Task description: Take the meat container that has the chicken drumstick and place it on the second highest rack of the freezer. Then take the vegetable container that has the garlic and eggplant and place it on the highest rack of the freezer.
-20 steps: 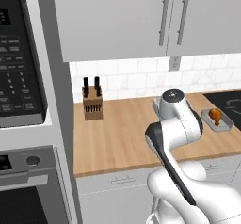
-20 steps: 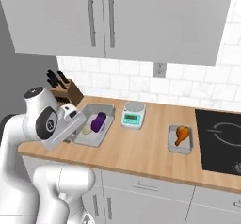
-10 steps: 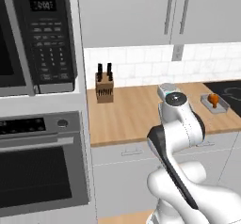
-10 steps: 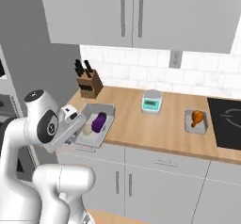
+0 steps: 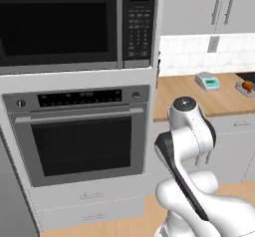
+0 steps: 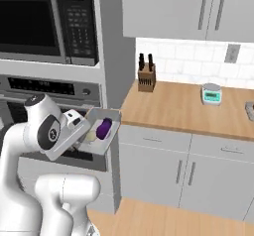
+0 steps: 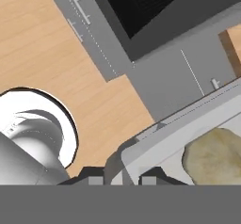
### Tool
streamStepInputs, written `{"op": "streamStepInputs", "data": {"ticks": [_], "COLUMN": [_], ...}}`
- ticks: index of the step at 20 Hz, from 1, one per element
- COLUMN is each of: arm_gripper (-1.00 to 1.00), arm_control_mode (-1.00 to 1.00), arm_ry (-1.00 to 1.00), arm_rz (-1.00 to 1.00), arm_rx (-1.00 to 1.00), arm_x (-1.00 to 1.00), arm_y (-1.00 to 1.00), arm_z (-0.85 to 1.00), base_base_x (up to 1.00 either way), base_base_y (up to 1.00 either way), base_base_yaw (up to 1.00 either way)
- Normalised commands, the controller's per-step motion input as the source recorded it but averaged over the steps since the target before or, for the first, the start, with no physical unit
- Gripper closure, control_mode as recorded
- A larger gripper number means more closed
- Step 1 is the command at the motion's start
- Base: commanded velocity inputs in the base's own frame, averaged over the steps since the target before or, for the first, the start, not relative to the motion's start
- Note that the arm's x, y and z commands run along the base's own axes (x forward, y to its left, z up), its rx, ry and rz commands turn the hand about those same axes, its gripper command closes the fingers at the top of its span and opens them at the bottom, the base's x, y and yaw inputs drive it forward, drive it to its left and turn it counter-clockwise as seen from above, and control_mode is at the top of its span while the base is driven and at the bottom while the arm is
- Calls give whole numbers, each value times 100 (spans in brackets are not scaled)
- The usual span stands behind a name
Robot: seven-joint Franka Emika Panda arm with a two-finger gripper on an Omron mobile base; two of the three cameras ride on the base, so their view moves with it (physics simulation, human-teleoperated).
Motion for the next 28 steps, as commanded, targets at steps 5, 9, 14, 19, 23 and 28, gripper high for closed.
{"op": "streamStepInputs", "data": {"ticks": [5,9,14,19,23,28], "arm_gripper": [100,100,100,100,100,100], "arm_control_mode": [100,100,100,100,100,100], "arm_ry": [0,0,0,0,0,0], "arm_rz": [0,0,0,0,0,0], "arm_rx": [0,0,0,0,0,0], "arm_x": [0,0,0,0,0,0], "arm_y": [0,0,0,0,0,0], "arm_z": [0,0,0,0,0,0], "base_base_x": [-34,-30,-11,-4,-11,-9], "base_base_y": [100,100,100,100,100,100], "base_base_yaw": [2,13,26,30,32,26]}}
